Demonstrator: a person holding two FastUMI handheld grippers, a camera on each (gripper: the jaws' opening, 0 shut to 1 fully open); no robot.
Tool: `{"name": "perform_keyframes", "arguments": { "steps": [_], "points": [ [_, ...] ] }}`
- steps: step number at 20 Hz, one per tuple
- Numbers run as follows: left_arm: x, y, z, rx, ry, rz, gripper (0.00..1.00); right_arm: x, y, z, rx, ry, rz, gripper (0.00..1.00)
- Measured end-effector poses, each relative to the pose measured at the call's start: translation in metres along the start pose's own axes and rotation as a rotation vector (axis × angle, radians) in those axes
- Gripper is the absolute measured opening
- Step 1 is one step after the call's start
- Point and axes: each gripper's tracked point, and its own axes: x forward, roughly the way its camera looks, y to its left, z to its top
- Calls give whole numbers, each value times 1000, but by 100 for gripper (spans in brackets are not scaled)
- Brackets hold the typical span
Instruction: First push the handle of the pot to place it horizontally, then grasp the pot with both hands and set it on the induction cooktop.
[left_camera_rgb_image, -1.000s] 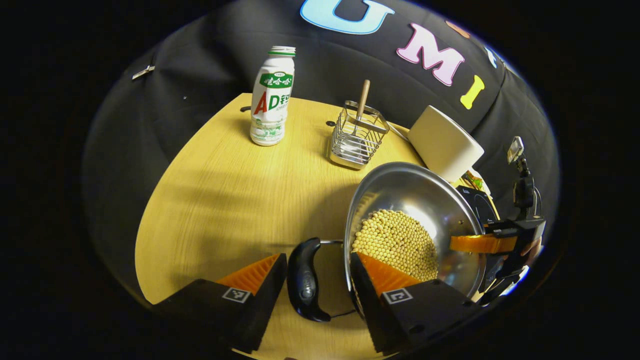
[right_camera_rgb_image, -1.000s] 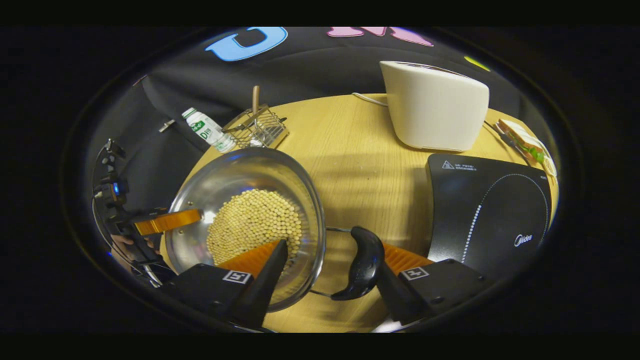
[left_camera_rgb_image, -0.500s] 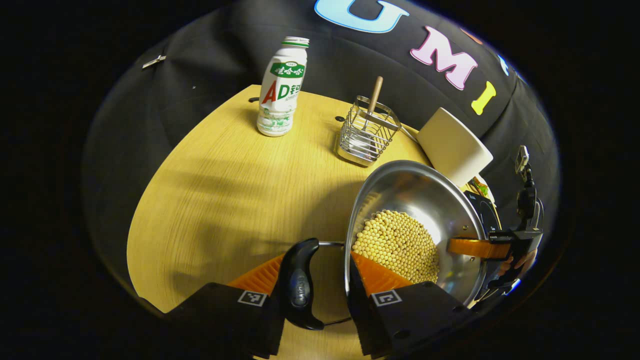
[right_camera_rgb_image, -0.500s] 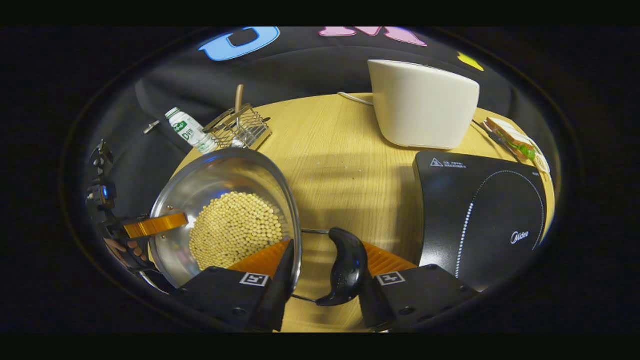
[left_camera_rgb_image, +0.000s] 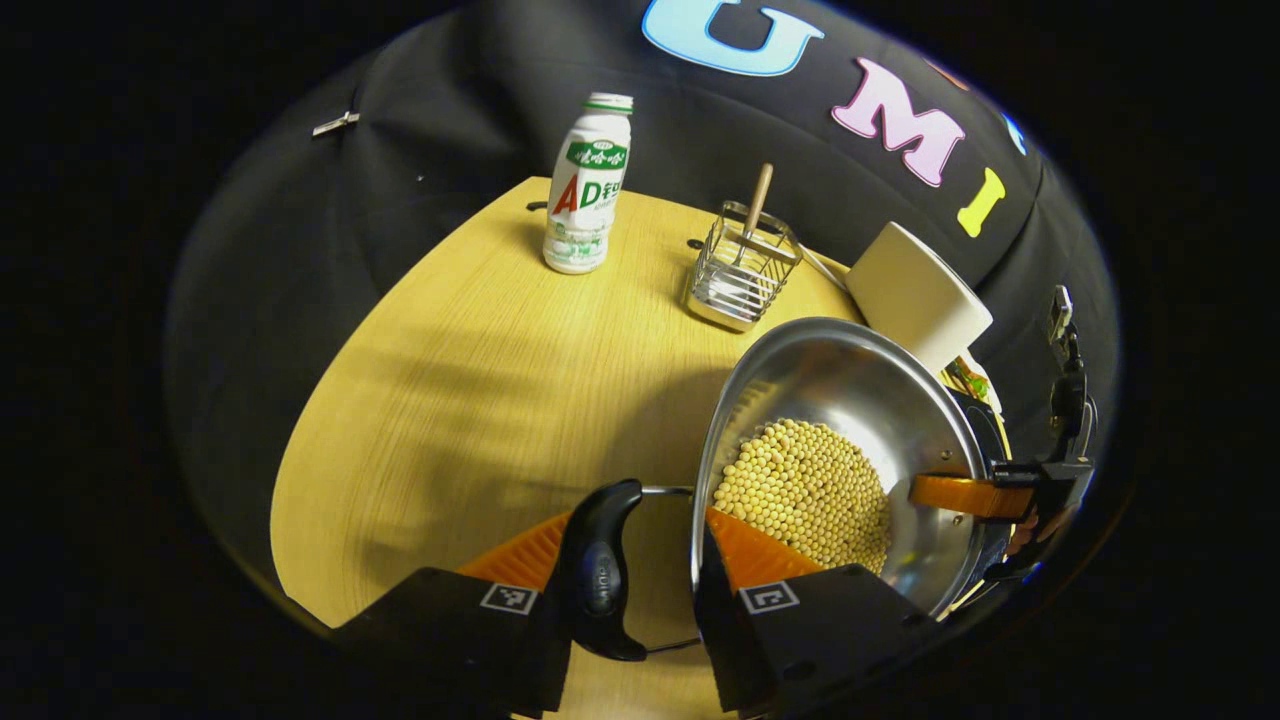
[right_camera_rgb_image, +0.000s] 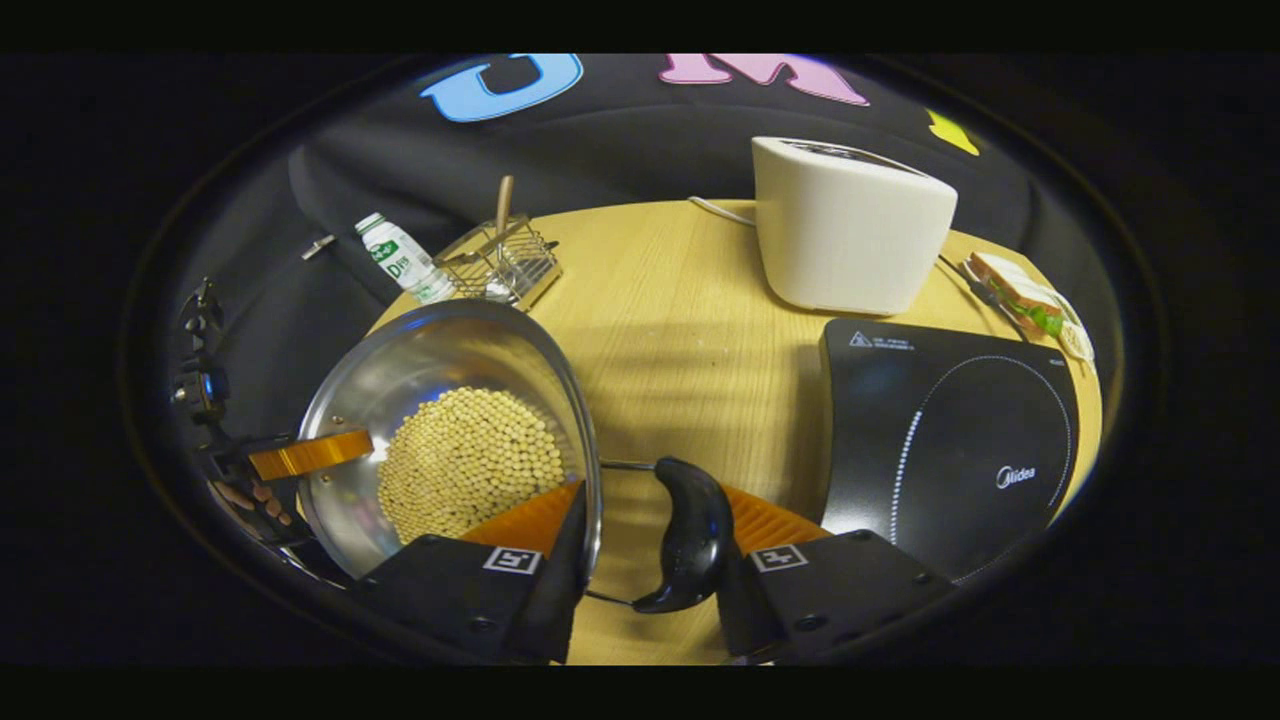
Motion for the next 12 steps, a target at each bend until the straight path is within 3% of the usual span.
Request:
{"name": "perform_keyframes", "arguments": {
  "steps": [4, 12],
  "points": [
    [-20, -27, 8, 12, -19, 2, 58, -28, -16, 11, 2, -25, 12, 60],
    [-24, -122, 16, 35, -31, -43, 59, -84, -97, 26, 43, -83, -22, 60]
  ]
}}
